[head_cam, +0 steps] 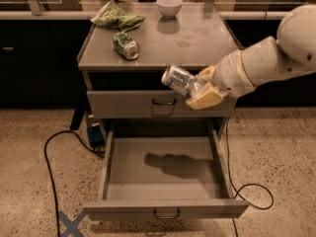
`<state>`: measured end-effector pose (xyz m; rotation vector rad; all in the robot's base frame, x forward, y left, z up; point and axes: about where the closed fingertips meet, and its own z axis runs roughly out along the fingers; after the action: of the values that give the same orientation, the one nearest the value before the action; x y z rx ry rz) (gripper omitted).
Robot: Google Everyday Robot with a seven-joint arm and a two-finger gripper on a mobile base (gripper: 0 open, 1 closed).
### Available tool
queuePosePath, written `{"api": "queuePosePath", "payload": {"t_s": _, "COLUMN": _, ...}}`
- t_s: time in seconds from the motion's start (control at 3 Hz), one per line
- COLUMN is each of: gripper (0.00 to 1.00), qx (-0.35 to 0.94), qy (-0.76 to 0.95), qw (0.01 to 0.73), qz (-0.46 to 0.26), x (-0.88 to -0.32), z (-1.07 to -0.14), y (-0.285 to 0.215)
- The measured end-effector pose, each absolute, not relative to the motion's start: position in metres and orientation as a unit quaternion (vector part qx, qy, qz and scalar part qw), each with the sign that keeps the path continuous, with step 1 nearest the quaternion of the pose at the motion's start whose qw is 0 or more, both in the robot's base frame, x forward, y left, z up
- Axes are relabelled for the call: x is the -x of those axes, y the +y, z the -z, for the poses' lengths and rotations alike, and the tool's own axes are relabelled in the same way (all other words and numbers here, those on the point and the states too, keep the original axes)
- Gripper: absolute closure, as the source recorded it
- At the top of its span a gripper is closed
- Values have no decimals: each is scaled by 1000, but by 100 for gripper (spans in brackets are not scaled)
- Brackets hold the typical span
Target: Place redbull can into middle drawer
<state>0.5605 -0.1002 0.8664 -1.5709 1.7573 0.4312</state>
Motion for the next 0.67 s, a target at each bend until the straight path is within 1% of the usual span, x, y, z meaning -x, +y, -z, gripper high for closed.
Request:
{"api": "queuePosePath", "payload": {"t_s": 0.33, "gripper": 100, "qx": 603, "qy": 692, "qw": 347, "qz": -192, "x": -555, "z": -833, "y": -99}}
{"api": "queuePosePath", "payload": {"t_s": 0.67, "gripper": 100, "qx": 604, "qy": 694, "qw": 341, "qz": -196, "x": -555, "z": -819, "y": -94}}
